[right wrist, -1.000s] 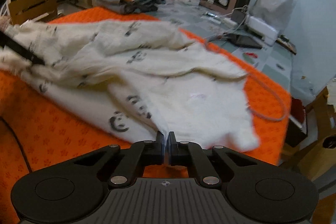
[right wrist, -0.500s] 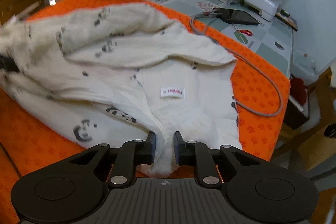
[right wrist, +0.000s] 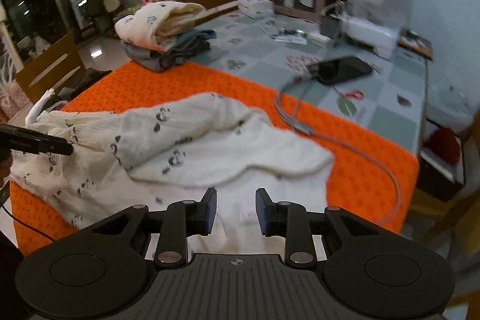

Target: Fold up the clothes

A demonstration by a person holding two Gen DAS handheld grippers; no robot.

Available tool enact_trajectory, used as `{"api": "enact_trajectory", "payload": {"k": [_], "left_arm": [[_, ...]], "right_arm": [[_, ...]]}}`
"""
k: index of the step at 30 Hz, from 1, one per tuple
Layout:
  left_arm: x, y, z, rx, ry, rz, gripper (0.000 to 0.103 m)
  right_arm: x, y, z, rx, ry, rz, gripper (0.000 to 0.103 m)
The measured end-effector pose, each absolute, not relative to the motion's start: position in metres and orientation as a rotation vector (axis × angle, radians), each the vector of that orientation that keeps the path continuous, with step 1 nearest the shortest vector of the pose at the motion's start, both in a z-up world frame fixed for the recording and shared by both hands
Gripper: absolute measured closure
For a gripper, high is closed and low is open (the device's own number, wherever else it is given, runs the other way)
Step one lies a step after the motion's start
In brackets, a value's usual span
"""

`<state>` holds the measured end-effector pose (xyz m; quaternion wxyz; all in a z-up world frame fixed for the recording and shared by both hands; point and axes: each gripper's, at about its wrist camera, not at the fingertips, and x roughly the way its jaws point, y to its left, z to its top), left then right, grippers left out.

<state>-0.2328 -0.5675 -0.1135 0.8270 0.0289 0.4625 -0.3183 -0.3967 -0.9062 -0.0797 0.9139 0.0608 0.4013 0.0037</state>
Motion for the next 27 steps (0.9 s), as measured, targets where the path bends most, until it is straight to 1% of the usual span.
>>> {"api": "enact_trajectory", "payload": {"k": [7, 13, 16, 19, 21, 22, 23, 24, 27], "left_arm": [[-0.213, -0.572, -0.114, 0.025, 0.989, -0.667, 0.044], [-0.199, -0.576, -0.109, -0.006, 0.971, -0.668, 0.044], [-0.191, -0.579, -0.111, -0.007, 0.975, -0.682, 0.044], [-0.182, -0.577, -0.117, -0.017, 0.991, -0.674, 0.044], [-0.176, -0.573, -0.122, -0.029, 1.001, -0.658, 0.044], [-0.173, -0.570, -0.123, -0.039, 1.007, -0.648, 0.044], [-0.170, -0.567, -0.125, -0.049, 1.012, -0.638, 0.044], [-0.167, -0.565, -0.127, -0.055, 1.016, -0.627, 0.044], [-0.161, -0.559, -0.131, -0.071, 1.023, -0.602, 0.044]], "right_arm": [[-0.325, -0.901, -0.087, 0.050, 0.814, 0.114, 0.072], [-0.271, -0.899, -0.092, 0.079, 0.820, 0.125, 0.072], [-0.247, -0.889, -0.096, 0.010, 0.811, 0.210, 0.070], [-0.224, -0.880, -0.103, -0.122, 0.821, 0.334, 0.057], [-0.210, -0.879, -0.110, -0.191, 0.834, 0.398, 0.056], [-0.202, -0.879, -0.113, -0.224, 0.841, 0.430, 0.052], [-0.196, -0.878, -0.116, -0.256, 0.843, 0.462, 0.045], [-0.192, -0.878, -0.118, -0.287, 0.841, 0.496, 0.041], [-0.179, -0.882, -0.127, -0.338, 0.847, 0.602, 0.039]]}}
